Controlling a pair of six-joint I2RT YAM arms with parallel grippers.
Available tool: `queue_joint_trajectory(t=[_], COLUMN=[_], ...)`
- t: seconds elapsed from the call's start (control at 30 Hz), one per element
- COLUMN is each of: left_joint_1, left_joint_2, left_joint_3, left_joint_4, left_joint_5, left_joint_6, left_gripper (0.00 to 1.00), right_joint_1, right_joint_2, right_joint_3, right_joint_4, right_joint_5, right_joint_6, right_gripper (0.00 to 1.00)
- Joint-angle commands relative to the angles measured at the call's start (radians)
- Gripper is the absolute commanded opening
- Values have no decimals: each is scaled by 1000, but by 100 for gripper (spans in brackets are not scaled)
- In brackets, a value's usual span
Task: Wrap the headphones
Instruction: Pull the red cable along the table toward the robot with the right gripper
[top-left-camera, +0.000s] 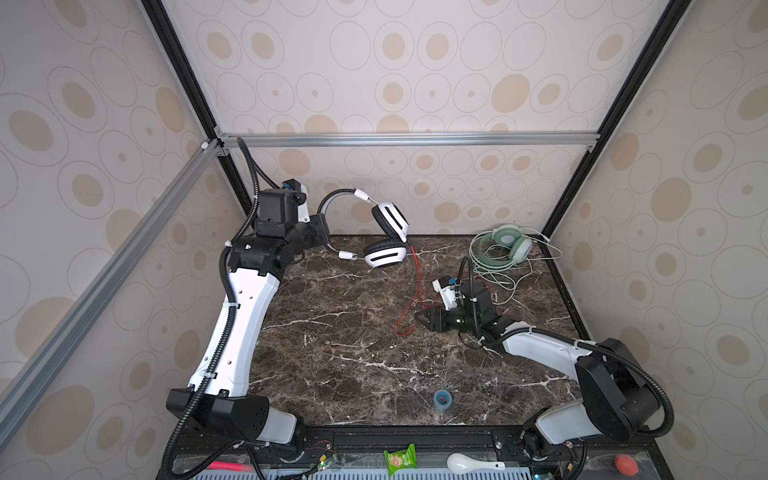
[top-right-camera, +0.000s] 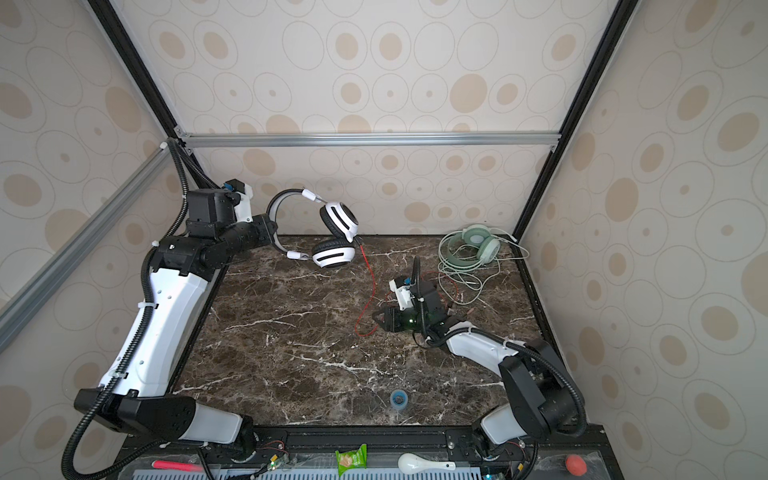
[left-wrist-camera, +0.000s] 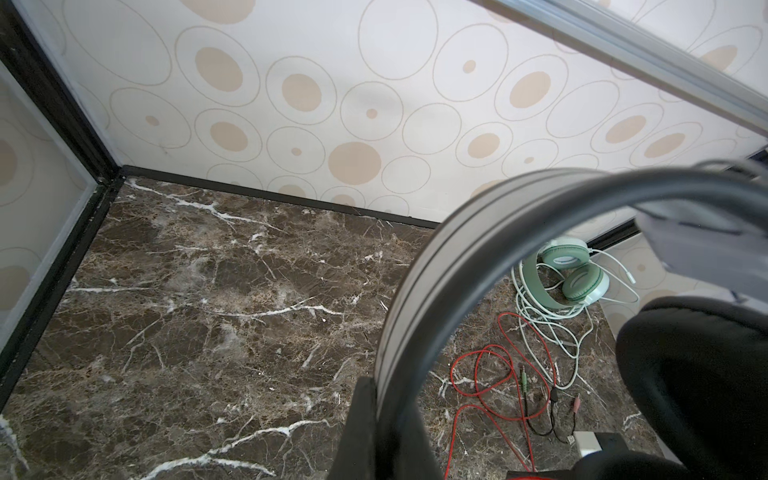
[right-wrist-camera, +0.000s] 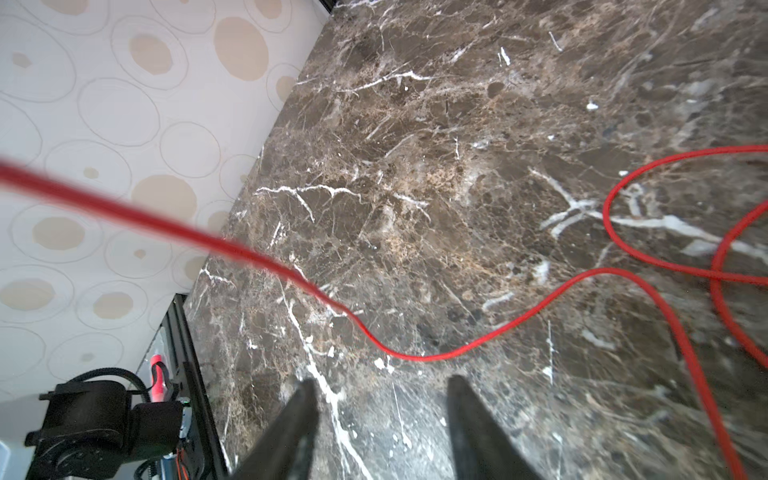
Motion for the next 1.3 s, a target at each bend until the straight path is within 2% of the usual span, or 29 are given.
queue_joint_trajectory(t=[0.0, 0.1, 0.23, 0.33, 0.53, 0.83, 0.97, 1.13, 1.27], left_joint_1=[9, 18, 30, 42, 48, 51, 51, 51, 51], left_joint_2=[-58, -43, -16, -13, -33, -92, -98, -108, -126], left_joint_3=[-7, -5, 22, 2, -45, -152, -152, -164, -205], left_joint_4=[81, 77, 51, 55, 64, 117, 108, 106, 128], left_joint_5=[35, 59, 65, 77, 68, 51, 41, 37, 52], left_joint_6=[-45, -55, -63, -85, -99, -115, -94, -83, -90], left_gripper=[0, 0, 0, 0, 0, 0, 0, 0, 0], right_joint_1=[5, 9, 22, 25, -4, -50, -85, -86, -86], right_joint_2=[-30, -44, -22, 37, 70, 107, 190, 260, 332], right_joint_3=[59, 94, 95, 123, 128, 202, 276, 322, 374], right_joint_4=[-204, -269, -270, -308, -283, -447, -529, -537, -545], right_joint_5=[29, 23, 17, 74, 145, 376, 362, 340, 312], right_joint_6=[-167, -270, -390, -445, -387, -373, -393, -408, -386], right_gripper=[78, 84, 85, 84, 84, 84, 83, 79, 68])
